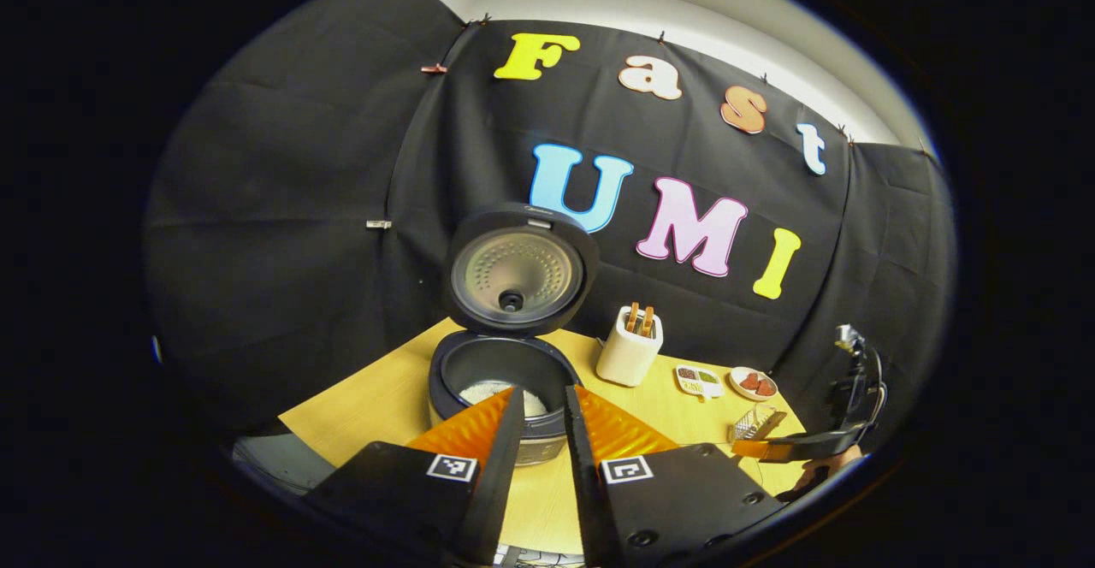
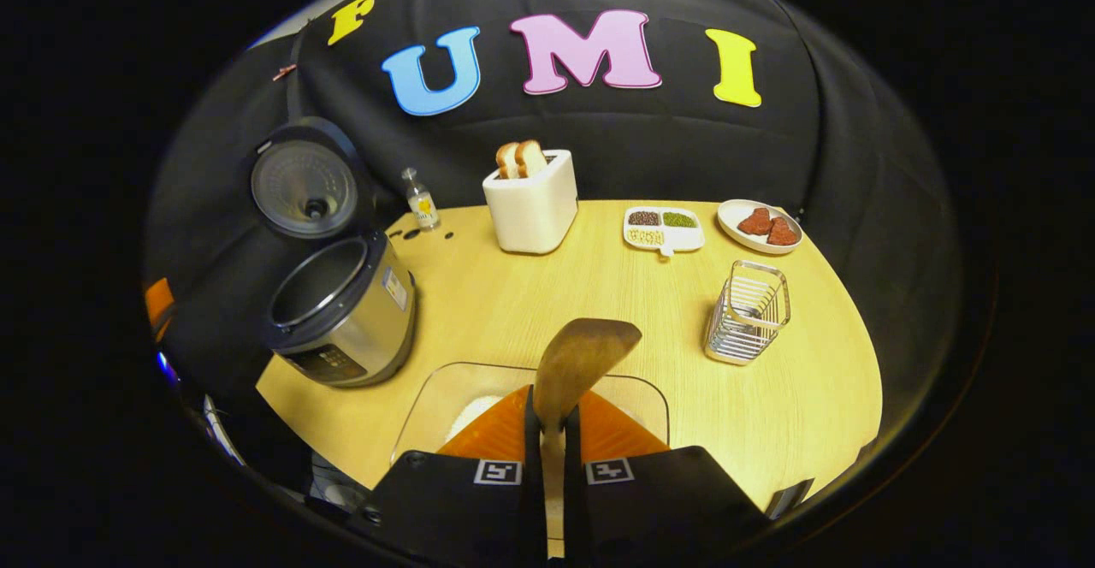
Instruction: Close the left gripper, press the button to open the rice cooker; take a wooden spoon from the chopstick holder with the right hand, scoop a spoonful of rice and pour it into the rice cooker, then put the wooden spoon back into the chopstick holder.
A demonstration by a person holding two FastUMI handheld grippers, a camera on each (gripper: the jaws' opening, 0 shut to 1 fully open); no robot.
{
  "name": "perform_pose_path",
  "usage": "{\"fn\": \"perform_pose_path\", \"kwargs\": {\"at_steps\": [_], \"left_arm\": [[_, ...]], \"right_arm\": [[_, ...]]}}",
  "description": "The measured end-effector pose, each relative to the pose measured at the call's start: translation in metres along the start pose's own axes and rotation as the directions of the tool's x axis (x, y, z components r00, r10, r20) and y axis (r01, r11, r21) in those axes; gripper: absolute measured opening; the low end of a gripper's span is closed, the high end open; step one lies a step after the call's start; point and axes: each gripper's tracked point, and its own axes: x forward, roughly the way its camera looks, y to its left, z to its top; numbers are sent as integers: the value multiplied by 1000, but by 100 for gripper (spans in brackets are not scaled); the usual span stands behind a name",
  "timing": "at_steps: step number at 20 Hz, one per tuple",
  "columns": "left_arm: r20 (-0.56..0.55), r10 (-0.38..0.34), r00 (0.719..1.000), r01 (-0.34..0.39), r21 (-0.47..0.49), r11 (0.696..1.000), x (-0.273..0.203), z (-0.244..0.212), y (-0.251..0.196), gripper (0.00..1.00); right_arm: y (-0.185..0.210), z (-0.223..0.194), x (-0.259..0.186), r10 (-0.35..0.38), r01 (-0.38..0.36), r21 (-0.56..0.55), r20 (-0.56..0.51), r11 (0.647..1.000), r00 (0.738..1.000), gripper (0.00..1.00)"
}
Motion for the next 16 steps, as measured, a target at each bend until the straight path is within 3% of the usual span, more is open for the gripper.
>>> {"fn": "perform_pose_path", "kwargs": {"at_steps": [2, 6, 7, 8, 9, 10, 16], "left_arm": [[0, 13, 1000, -13, 1, 1000, -4, -3, 12, 40], [32, 41, 999, -40, -17, 999, -13, 4, 25, 43], [35, 43, 998, -43, -19, 999, -13, 4, 26, 37], [36, 45, 998, -45, -21, 999, -14, 2, 27, 46], [35, 48, 998, -48, -23, 999, -14, 3, 28, 47], [38, 53, 998, -52, -26, 998, -14, 3, 30, 48], [65, 48, 997, -47, -19, 999, -24, 8, 37, 49]], "right_arm": [[2, -7, 9, -32, 31, -46, -18, 998, 999, 12], [31, -14, 18, -8, 1, -124, -56, 992, 998, 12], [40, -15, 17, 8, -16, -135, -61, 991, 998, 12], [49, -14, 17, 28, -37, -132, -65, 991, 998, 12], [57, -15, 16, 46, -54, -119, -68, 991, 997, 17], [62, -15, 15, 60, -67, -100, -73, 993, 996, 12], [63, -3, 4, 109, -106, 47, -53, 993, 993, 12]]}}
